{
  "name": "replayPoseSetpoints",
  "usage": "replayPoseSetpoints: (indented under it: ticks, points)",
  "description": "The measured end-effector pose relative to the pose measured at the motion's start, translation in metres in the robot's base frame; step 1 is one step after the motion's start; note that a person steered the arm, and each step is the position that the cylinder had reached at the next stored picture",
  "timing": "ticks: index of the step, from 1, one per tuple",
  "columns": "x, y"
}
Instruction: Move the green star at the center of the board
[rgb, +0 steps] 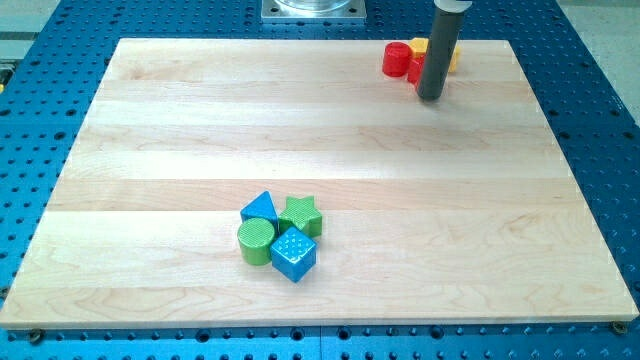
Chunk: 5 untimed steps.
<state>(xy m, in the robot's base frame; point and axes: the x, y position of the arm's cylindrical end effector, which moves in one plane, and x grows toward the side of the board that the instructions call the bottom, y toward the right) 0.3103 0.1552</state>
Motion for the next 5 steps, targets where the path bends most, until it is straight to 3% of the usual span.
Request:
replayPoseSetpoints:
  ticks: [1, 2, 3, 4, 5]
  points:
    - [0.006, -0.002]
    - [0.071, 0.015]
    - [0.175, 0.019]
    - [0.248, -0.011]
    - [0.273, -0.074]
